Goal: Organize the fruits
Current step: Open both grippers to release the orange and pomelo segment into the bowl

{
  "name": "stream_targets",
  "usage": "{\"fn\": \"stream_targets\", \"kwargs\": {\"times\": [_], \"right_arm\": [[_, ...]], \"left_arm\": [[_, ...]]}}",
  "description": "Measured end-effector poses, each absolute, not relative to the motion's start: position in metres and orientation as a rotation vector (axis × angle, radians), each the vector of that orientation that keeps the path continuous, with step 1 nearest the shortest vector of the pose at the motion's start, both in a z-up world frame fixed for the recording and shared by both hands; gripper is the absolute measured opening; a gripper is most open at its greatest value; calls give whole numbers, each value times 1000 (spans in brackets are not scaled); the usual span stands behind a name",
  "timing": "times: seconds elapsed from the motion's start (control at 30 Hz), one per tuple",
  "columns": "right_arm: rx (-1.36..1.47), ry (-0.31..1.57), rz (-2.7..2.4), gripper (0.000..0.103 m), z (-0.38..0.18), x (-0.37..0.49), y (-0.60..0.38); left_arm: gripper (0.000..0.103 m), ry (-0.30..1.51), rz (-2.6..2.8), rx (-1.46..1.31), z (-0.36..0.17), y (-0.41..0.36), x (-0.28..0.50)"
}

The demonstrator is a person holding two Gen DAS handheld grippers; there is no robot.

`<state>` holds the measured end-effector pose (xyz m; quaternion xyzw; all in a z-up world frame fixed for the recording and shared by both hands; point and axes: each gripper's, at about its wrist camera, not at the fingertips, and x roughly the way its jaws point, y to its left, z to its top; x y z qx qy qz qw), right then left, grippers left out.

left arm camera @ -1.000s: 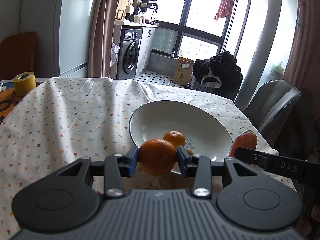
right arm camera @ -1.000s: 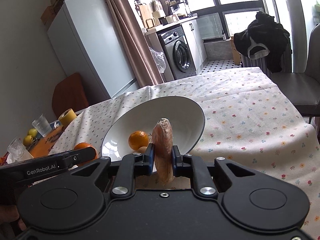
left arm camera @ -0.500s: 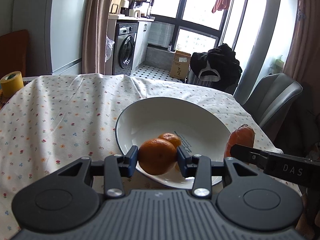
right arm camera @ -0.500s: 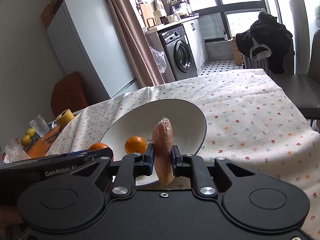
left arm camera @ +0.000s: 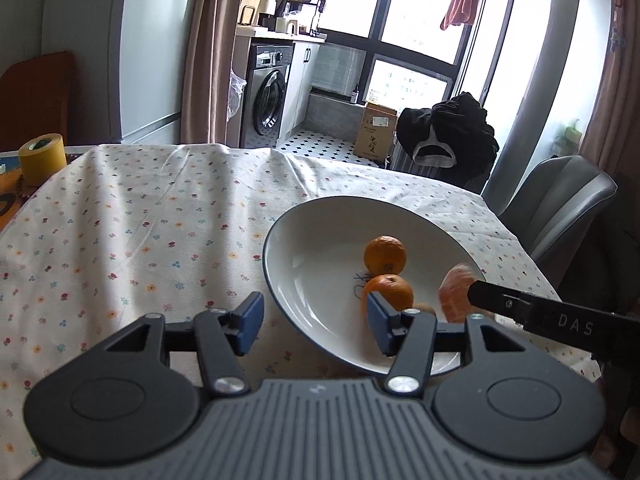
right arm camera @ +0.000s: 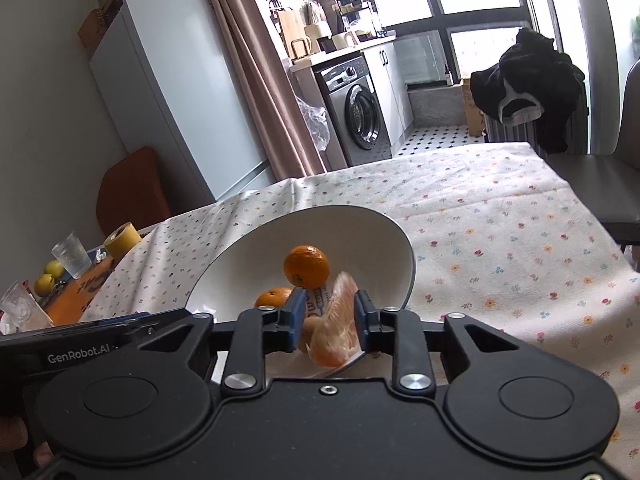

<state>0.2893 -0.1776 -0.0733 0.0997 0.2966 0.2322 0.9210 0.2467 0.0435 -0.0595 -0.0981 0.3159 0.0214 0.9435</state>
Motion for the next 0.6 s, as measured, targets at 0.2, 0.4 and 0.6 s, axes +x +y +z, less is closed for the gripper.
{"fn": "stream_targets", "kwargs": {"times": [0.2, 0.4, 0.6], "right_arm": [[202, 603, 477, 35, -69, 282, -181], [193, 561, 469, 73, -65, 266, -187], [206, 547, 441, 93, -62, 255, -194]], "left_arm": [[56, 652, 58, -204, -57, 48, 236], [79, 638, 80, -204, -56, 50, 220], [83, 625, 100, -198, -51, 53, 207]]}}
